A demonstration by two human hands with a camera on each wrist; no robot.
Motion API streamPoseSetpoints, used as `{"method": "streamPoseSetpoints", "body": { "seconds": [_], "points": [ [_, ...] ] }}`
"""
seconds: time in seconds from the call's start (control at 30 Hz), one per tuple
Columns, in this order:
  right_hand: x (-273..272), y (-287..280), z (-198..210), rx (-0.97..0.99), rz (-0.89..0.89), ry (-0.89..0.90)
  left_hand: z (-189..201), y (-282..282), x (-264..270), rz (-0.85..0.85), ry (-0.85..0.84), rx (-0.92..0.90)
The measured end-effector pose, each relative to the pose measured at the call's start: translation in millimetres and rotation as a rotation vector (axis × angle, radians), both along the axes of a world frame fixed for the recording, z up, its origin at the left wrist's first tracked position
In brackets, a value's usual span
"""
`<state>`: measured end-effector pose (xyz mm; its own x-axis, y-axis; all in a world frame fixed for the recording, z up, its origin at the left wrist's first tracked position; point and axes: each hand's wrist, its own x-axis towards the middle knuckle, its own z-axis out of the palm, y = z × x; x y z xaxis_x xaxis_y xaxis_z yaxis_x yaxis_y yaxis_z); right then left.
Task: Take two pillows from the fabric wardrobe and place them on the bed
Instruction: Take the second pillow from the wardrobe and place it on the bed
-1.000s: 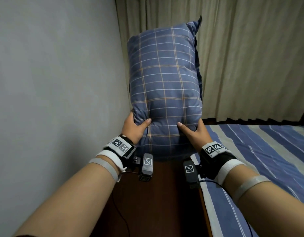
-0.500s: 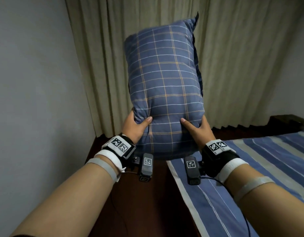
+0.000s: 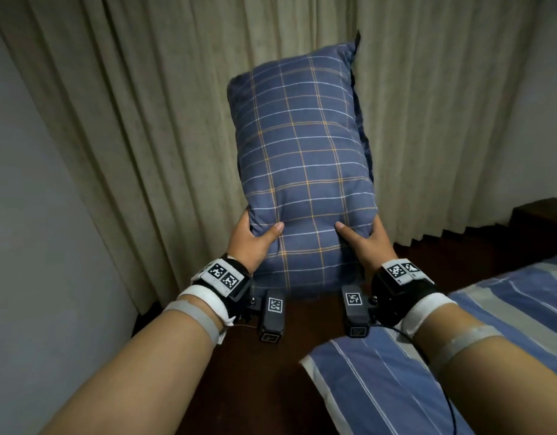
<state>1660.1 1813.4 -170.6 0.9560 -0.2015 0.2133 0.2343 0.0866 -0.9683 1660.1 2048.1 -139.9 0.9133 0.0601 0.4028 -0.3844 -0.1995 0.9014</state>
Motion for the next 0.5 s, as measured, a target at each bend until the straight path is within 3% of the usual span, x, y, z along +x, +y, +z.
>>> {"method": "streamPoseSetpoints", "body": {
  "seconds": [0.2, 0.5],
  "points": [
    [178.9, 37.3, -3.6, -0.016, -0.039, 0.018, -8.9, 37.3, 179.3, 0.008, 0.030, -0.017],
    [416.9, 67.8, -28.5, 0.004, -0.250, 0.050, -35.3, 59.4, 474.7, -0.218, 0.060, 0.027]
  ]
}}
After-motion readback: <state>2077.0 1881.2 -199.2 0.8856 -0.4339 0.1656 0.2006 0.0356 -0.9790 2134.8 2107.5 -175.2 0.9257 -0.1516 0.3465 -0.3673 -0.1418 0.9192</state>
